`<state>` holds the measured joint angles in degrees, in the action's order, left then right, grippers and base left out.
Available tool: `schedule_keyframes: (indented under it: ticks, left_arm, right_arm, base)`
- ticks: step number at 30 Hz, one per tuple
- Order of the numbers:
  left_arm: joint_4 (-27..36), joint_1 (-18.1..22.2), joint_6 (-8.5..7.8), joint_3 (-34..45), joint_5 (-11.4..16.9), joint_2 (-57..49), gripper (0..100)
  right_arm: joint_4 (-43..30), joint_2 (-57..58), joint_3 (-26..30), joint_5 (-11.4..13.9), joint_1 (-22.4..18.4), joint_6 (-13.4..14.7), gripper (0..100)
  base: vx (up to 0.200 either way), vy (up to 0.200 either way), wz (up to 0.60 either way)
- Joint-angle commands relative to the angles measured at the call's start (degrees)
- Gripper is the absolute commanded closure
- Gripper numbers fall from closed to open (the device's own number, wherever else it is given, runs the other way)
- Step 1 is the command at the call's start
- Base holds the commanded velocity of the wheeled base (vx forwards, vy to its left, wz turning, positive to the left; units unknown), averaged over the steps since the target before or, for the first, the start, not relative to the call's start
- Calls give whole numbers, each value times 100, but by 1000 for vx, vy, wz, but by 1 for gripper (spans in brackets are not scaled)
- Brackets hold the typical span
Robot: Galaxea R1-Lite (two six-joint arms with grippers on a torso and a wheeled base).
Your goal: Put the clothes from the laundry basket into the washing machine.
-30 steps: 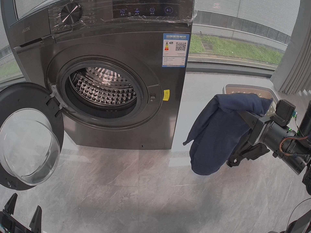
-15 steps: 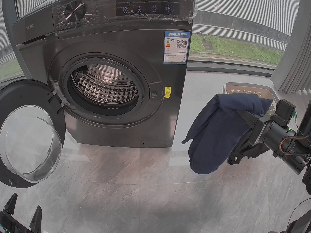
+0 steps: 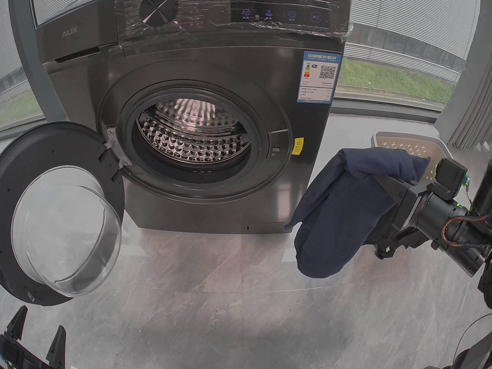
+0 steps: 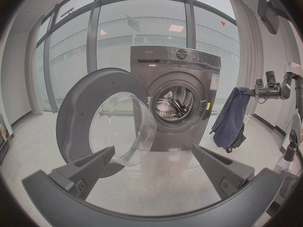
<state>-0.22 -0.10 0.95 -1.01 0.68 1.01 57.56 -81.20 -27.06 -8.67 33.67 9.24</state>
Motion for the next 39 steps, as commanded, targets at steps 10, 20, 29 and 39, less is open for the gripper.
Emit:
schedule_keyframes:
  ticks: [10,20,29,39]
  left_arm:
    - [4,1,10,101,2,-101,0]
    - [4,1,10,101,11,-101,0]
    - [-4,1,10,101,11,-101,0]
    - [-4,1,10,101,11,-101,0]
  right_arm:
    - [0,-10,-1,-3,-1,-1,100]
    - [-8,-10,8,-3,-1,-1,100]
    - [0,-1,8,-3,-1,-1,100]
    - [0,17,8,-3,-1,8,100]
  base:
    - [-100,0,0]
    - [-20,0,0]
    - [0,133,0]
    - [0,200,0]
